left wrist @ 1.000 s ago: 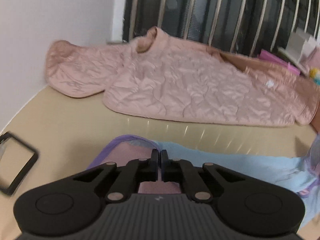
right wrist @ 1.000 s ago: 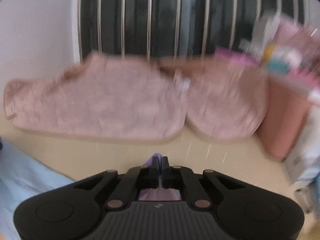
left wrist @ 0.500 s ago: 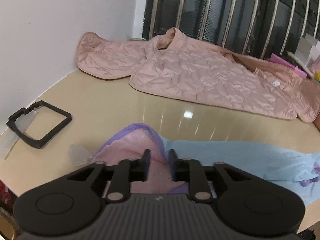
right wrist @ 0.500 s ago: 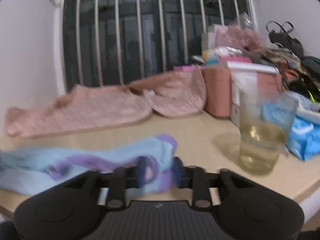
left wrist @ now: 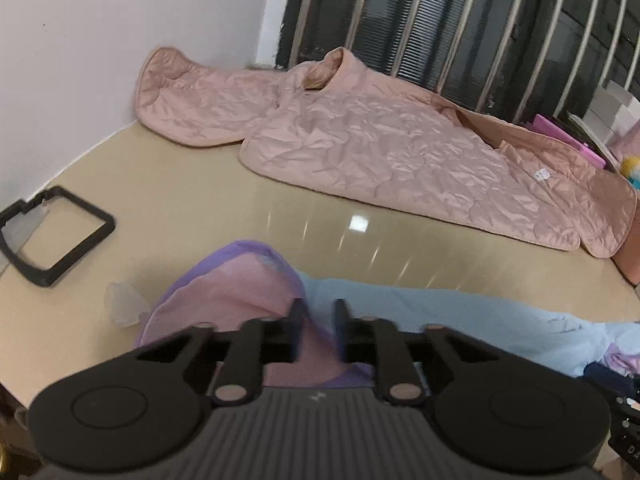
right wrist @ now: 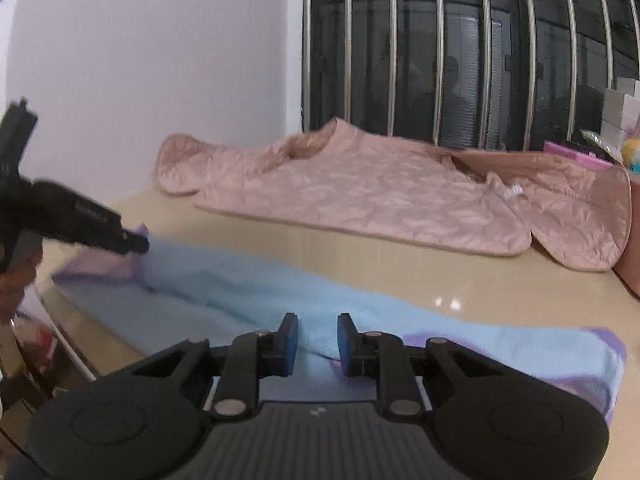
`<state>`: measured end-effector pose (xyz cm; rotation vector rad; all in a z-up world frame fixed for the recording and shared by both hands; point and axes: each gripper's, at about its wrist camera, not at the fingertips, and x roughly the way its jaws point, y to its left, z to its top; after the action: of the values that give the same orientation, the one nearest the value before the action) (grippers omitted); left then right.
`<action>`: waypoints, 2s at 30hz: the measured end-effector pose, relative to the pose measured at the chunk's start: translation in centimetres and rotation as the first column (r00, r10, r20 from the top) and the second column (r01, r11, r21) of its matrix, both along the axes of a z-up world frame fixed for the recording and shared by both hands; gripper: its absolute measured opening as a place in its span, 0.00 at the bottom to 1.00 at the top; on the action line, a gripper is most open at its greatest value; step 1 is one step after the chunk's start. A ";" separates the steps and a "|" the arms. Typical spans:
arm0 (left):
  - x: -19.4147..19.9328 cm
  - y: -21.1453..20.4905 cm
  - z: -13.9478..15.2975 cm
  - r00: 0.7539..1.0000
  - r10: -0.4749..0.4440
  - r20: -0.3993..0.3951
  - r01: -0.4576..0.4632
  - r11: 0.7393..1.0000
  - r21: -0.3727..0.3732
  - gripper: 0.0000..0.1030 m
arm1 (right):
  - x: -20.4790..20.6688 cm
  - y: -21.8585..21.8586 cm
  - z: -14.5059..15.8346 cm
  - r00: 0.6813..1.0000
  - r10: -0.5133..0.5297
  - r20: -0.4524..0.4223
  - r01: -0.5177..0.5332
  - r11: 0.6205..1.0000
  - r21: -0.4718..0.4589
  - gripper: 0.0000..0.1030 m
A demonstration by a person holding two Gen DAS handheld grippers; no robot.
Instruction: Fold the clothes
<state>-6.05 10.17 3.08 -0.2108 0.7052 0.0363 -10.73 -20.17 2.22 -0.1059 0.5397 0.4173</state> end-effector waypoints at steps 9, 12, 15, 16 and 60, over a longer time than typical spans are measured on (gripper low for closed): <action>-3.3 -1.0 1.7 1.000 -0.024 0.018 0.024 1.000 -0.008 0.36 | -0.9 -2.5 1.6 0.998 -0.066 0.021 0.064 0.997 0.048 0.19; -3.4 -2.2 0.8 0.999 -0.040 -0.010 0.040 0.999 -0.016 0.36 | -0.4 -2.9 1.0 0.994 -0.108 -0.002 0.108 0.994 0.025 0.20; -2.8 -3.1 -0.2 0.999 -0.033 -0.020 0.033 0.999 -0.003 0.11 | -0.2 -3.2 -0.3 0.992 -0.119 -0.041 0.121 0.992 0.047 0.12; -2.6 -3.4 -0.4 0.999 -0.039 -0.013 0.039 0.999 0.008 0.05 | -0.4 -3.2 -0.5 0.992 -0.119 -0.035 0.121 0.991 0.055 0.07; -3.5 -0.4 -0.8 0.995 0.098 0.003 -0.098 0.995 -0.015 0.11 | -2.3 -4.3 0.1 0.989 -0.138 -0.051 0.142 0.988 0.067 0.06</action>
<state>-9.51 9.77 2.26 -0.2596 0.6909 0.1241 -13.05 -24.46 2.33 0.0094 0.5738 0.3017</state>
